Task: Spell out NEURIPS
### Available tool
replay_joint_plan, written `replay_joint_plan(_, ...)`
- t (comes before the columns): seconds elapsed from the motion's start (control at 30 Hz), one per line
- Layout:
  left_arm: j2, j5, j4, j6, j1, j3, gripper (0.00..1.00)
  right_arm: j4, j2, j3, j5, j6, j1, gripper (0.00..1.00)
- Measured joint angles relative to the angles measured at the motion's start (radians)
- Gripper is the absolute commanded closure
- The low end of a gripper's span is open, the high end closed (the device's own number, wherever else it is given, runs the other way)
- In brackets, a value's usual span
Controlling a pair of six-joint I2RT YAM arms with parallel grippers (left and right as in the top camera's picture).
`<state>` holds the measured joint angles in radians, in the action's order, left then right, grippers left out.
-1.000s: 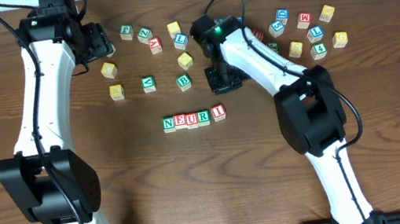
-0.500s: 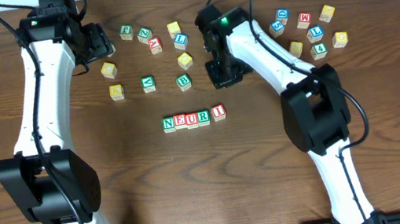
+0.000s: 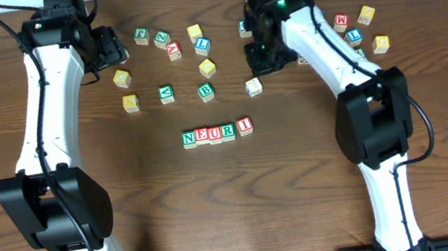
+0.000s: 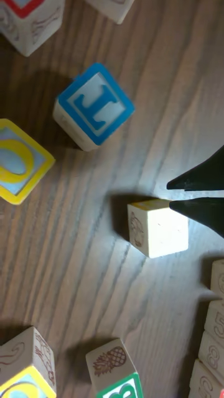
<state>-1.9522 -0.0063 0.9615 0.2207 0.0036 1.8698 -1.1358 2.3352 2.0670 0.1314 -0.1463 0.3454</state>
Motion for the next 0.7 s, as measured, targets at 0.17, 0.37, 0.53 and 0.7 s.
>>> replay_joint_plan(0.17, 0.0, 0.0, 0.0, 0.0, 0.0, 0.0, 0.25, 0.018, 0.017, 0.0, 0.08, 0.062, -0.006, 0.99)
replay_joint_plan(0.37, 0.0, 0.0, 0.0, 0.0, 0.0, 0.0, 0.25, 0.022, 0.024, 0.0, 0.141, 0.1, -0.006, 0.99)
replay_joint_plan(0.53, 0.0, 0.0, 0.0, 0.0, 0.0, 0.0, 0.25, 0.04, 0.03, -0.003, 0.157, 0.108, -0.007, 0.99)
replay_joint_plan(0.7, 0.0, 0.0, 0.0, 0.0, 0.0, 0.0, 0.25, 0.064, 0.03, -0.044, 0.162, 0.11, -0.008, 0.99)
